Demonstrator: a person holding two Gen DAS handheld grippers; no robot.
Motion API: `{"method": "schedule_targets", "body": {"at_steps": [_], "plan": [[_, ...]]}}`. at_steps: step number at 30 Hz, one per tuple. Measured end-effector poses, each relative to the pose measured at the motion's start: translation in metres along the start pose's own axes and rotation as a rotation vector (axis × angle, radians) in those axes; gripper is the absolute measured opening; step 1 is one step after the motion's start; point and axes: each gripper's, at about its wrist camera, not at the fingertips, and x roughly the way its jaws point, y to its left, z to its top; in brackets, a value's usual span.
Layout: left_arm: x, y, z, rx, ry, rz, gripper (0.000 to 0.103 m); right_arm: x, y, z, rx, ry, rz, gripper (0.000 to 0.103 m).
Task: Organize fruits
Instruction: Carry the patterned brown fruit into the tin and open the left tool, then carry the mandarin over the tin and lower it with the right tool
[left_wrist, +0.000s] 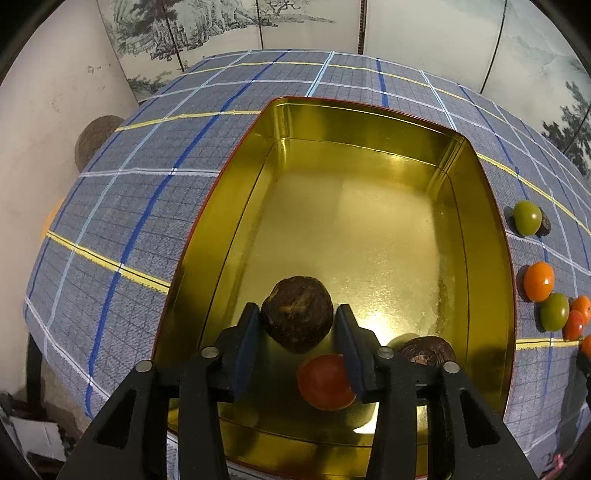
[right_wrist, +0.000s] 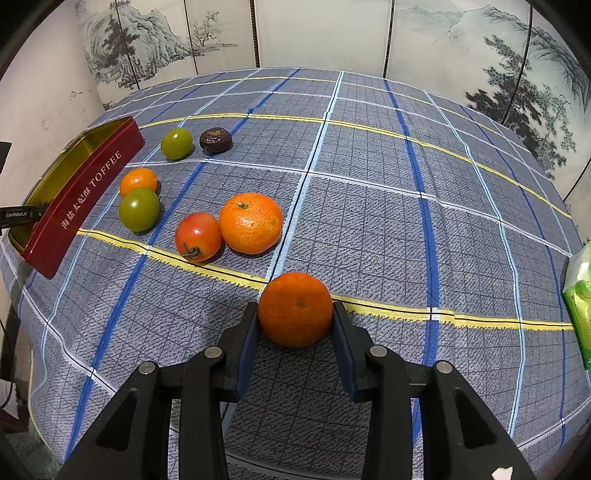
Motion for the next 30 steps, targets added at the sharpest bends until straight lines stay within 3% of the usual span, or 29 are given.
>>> {"method": "schedule_targets", "body": {"at_steps": [15,20,24,30], "plan": [[-0.04,0.003,-0.003,-0.018,-0.107,-0.05,0.07,-0.004,-0.002,0.002,0.005,-0.008,0.005,0.035],[-0.057,0.015,-0.008,-0.053,-0.154,-0.056,0.072,-0.016,0.006,0.01,-0.005,-0.043,0.012,0.035],[-0.07,0.026,-0.014,-0.089,-0.195,-0.065,0.072,-0.029,0.021,0.023,-0.036,-0.079,0.056,0.035],[-0.085,0.048,-0.027,-0.144,-0.225,-0.027,0.072,-0.039,0.076,0.048,-0.143,-0.113,0.17,0.035]]}}
